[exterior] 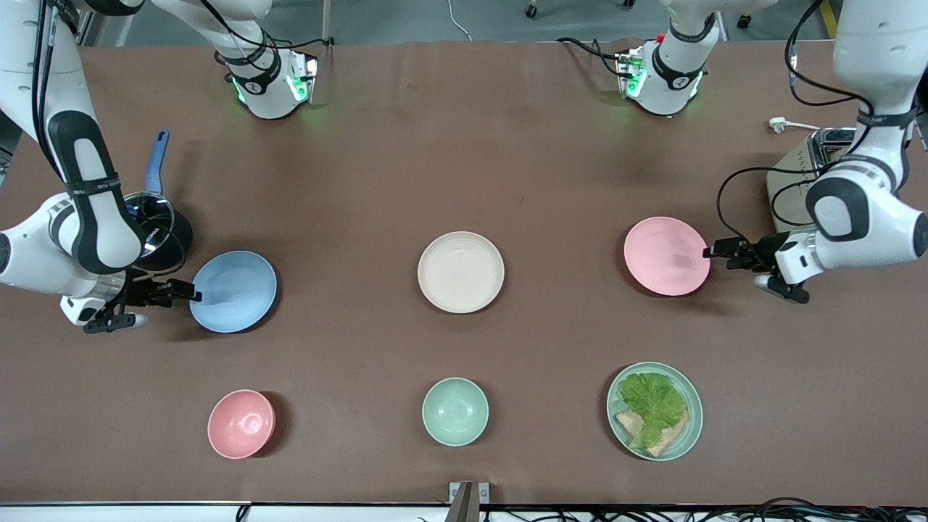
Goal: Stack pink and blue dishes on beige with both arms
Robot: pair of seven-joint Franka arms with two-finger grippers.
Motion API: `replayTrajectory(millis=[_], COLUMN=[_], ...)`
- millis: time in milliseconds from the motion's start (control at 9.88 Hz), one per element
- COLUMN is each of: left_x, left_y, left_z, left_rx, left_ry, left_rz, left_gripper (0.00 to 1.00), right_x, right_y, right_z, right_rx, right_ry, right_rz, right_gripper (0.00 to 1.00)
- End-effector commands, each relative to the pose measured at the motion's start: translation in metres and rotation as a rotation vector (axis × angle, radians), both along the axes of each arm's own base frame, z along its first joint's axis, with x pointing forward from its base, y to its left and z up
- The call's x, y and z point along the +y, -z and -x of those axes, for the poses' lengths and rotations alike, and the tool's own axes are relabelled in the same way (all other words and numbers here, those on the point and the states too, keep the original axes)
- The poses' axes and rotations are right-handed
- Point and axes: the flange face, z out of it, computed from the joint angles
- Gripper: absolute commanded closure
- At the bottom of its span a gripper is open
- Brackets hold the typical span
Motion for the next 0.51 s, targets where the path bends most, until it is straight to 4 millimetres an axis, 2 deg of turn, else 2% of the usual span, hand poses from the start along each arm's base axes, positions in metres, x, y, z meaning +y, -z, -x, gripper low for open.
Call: replayTrajectory(millis=[0,101,203,304,405], left_x=[-0.0026,-0.0034,-0.0031,-0.0021,-0.0029], left_y=[0.0252,0.0300,0.0310,0.0309,0.0287], left_z=[0.0015,0.0012,0.0006,0.0005,-0.0017], left_rx=[0.009,0.004,-0.003,-0.005,-0.010], left_ry=[0.009,0.011,0.009,0.007,0.007], left_rz=[-0.004,-0.015,-0.023,-0.025,-0.024], left_gripper=[0.53,0.70,0.81,0.88,0.94], right_x=[0.0023,0.0056,0.0078,0.0051,0.0048], right_y=[0.0113,0.0172,0.0173,0.0167,0.0146], right_z=[0.0092,0.0146,0.0141,0.0142,0.0121], right_rx=[-0.003,0.006,0.003,0.000,-0.004], right_ry=[0.012,0.033,0.046,0.053,0.053], right_rz=[-0.031,-0.051,-0.064,-0.065,-0.065], right_gripper=[0.40,0.48,0.64,0.91,0.99])
